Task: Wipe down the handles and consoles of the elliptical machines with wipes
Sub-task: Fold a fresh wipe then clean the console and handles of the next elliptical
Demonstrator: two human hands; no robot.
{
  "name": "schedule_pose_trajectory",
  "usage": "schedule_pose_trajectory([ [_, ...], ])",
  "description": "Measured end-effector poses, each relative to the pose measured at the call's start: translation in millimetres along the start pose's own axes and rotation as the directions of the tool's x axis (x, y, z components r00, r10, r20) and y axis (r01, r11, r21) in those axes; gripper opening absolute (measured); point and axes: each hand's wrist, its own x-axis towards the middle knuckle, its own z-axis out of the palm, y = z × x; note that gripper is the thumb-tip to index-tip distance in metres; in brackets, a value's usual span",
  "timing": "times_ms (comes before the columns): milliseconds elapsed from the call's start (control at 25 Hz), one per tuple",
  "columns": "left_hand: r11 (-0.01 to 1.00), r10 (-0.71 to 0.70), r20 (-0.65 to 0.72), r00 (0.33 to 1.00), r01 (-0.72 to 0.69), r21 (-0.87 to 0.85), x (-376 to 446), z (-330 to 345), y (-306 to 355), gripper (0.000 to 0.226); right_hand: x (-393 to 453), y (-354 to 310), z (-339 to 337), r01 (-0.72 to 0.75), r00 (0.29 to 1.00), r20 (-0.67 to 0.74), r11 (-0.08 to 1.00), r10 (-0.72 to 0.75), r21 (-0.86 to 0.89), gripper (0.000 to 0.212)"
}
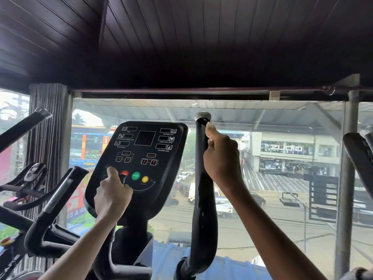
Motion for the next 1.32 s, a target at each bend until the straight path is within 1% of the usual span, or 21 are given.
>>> schedule_pose_trajectory([
  [120, 1.000, 0.002, -0.009, 1.000, -0.002, -0.004, -1, -1, 0, 0.028, 12, 0, 0, -0.170, 0.985, 0.031, 0.977, 0.167, 0.131, 0.042],
  [160, 1.000, 0.005, -0.009, 1.000, -0.005, -0.010, -2, -1, 0, 0.029, 19, -3, 4, -0.198, 0.980, 0.015, 0.968, 0.198, 0.155, 0.037],
  [200, 1.000, 0.007, -0.008, 1.000, -0.007, -0.016, -2, -2, 0, 0.029, 25, -8, 8, -0.181, 0.983, -0.014, 0.974, 0.184, 0.137, 0.034],
  [280, 1.000, 0.016, -0.003, 1.000, -0.016, -0.006, -2, -2, 0, 0.029, 30, -15, 12, -0.082, 0.996, -0.045, 0.996, 0.083, 0.031, 0.036],
  [360, 1.000, 0.007, -0.006, 1.000, -0.007, 0.003, -2, -2, -1, 0.029, 21, -10, 13, 0.052, 0.995, -0.080, 0.996, -0.058, -0.069, 0.027],
  [480, 1.000, 0.001, -0.012, 1.000, -0.001, 0.008, -1, -1, 0, 0.029, -3, 9, 9, 0.235, 0.969, -0.053, 0.965, -0.242, -0.113, 0.040],
  [560, 1.000, -0.001, -0.020, 1.000, 0.001, 0.014, -1, -1, 0, 0.028, -1, 13, 3, 0.271, 0.960, -0.039, 0.955, -0.278, -0.120, 0.047],
  [640, 1.000, -0.001, -0.010, 1.000, 0.001, 0.021, -3, -2, 0, 0.029, 18, 8, 4, 0.269, 0.961, -0.030, 0.955, -0.275, -0.129, 0.039],
  [720, 1.000, -0.001, 0.003, 1.000, 0.001, 0.011, -3, -3, 1, 0.029, 35, -1, 5, 0.295, 0.955, 0.044, 0.927, -0.292, -0.230, 0.030],
  [760, 1.000, -0.003, 0.008, 1.000, 0.003, 0.005, -3, -4, 2, 0.028, 40, -1, 4, 0.346, 0.938, 0.118, 0.887, -0.326, -0.305, 0.028],
  [800, 1.000, -0.005, 0.012, 1.000, 0.005, 0.003, -3, -5, 2, 0.028, 40, 2, 3, 0.439, 0.898, 0.198, 0.824, -0.393, -0.358, 0.030],
  [880, 1.000, -0.011, 0.017, 1.000, 0.011, -0.001, -2, -5, 1, 0.027, 38, 17, -11, 0.638, 0.763, 0.366, 0.709, -0.532, -0.300, 0.049],
  [960, 1.000, -0.013, 0.018, 1.000, 0.013, -0.007, -2, -6, 1, 0.027, 47, 34, -35, 0.768, 0.620, 0.461, 0.611, -0.634, -0.193, 0.071],
  [1000, 1.000, -0.013, 0.018, 1.000, 0.013, -0.010, -2, -6, 2, 0.027, 55, 41, -45, 0.809, 0.574, 0.489, 0.547, -0.657, -0.216, 0.078],
  [1040, 1.000, -0.014, 0.015, 1.000, 0.014, -0.011, -3, -6, 2, 0.027, 65, 47, -52, 0.829, 0.555, 0.500, 0.492, -0.665, -0.267, 0.080],
  [1080, 1.000, -0.019, 0.012, 1.000, 0.020, -0.009, -3, -7, 2, 0.027, 75, 50, -56, 0.831, 0.555, 0.505, 0.472, -0.661, -0.294, 0.079],
  [1120, 1.000, -0.025, 0.011, 1.000, 0.025, -0.007, -3, -7, 3, 0.027, 84, 50, -57, 0.822, 0.568, 0.508, 0.472, -0.648, -0.318, 0.075],
  [1160, 1.000, -0.028, 0.014, 1.000, 0.028, -0.008, -4, -7, 3, 0.027, 88, 46, -54, 0.795, 0.601, 0.511, 0.522, -0.614, -0.309, 0.069],
  [1200, 1.000, -0.025, 0.017, 1.000, 0.025, -0.015, -4, -7, 3, 0.028, 86, 41, -49, 0.794, 0.601, 0.519, 0.530, -0.607, -0.298, 0.063],
  [1240, 0.999, -0.020, 0.019, 1.000, 0.021, -0.024, -4, -8, 3, 0.028, 81, 34, -43, 0.809, 0.581, 0.537, 0.508, -0.611, -0.296, 0.060],
  [1320, 0.999, -0.018, 0.020, 1.000, 0.019, -0.031, -4, -8, 2, 0.028, 68, 31, -42, 0.861, 0.506, 0.557, 0.427, -0.658, -0.277, 0.057],
])
